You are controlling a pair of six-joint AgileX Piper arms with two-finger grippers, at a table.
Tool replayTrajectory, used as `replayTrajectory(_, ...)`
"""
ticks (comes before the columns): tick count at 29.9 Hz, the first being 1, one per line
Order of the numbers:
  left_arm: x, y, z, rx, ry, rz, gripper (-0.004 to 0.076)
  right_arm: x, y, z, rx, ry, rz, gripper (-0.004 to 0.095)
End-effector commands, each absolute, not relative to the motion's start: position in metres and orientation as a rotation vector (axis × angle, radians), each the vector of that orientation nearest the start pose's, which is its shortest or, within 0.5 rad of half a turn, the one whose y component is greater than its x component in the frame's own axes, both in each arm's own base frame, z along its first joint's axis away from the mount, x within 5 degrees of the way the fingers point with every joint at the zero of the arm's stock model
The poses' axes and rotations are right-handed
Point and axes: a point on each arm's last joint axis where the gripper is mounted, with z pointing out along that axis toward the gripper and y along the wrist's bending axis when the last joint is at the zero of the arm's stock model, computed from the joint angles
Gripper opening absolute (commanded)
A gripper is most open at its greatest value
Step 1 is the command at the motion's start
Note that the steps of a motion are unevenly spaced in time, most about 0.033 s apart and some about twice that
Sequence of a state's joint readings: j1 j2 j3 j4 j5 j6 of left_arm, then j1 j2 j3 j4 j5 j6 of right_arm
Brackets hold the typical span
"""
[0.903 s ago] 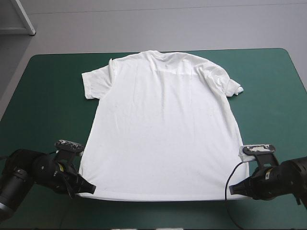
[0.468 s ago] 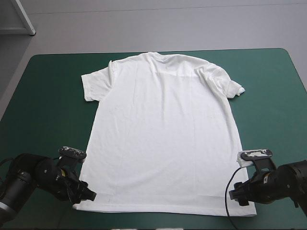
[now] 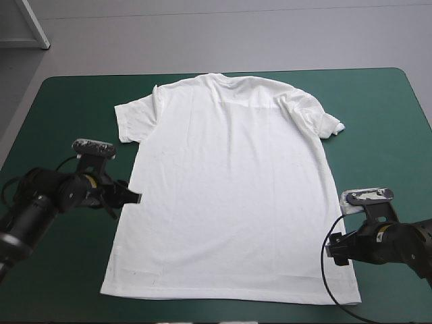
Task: Fold the cloth
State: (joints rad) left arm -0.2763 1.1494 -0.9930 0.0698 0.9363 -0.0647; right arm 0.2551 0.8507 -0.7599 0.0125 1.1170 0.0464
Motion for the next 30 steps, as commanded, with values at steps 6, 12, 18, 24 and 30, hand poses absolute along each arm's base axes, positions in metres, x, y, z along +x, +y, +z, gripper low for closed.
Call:
replayTrajectory(6, 0.299, -0.077, 0.327, 0.339, 2.450, -0.005, 0.0417, 0.133, 0.033, 0.328, -0.187, 2.569, 0.124, 0.0873)
replayTrajectory(12, 0.339, -0.058, 0.293, 0.256, 2.544, 0.052, 0.0417, 0.129, 0.030, 0.332, -0.099, 2.619, 0.111, 0.0873)
replayTrajectory(18, 0.361, -0.035, 0.274, 0.161, 2.518, -0.153, 0.0417, 0.130, 0.028, 0.335, -0.140, 2.592, 0.057, 0.0873)
replayTrajectory(24, 0.384, -0.038, 0.264, 0.122, 2.442, -0.203, 0.0417, 0.132, 0.026, 0.337, -0.145, 2.566, 0.027, 0.0873)
replayTrajectory(30, 0.405, -0.039, 0.245, 0.137, 2.490, -0.202, 0.0416, 0.138, 0.028, 0.340, -0.118, 2.498, 0.055, 0.0873)
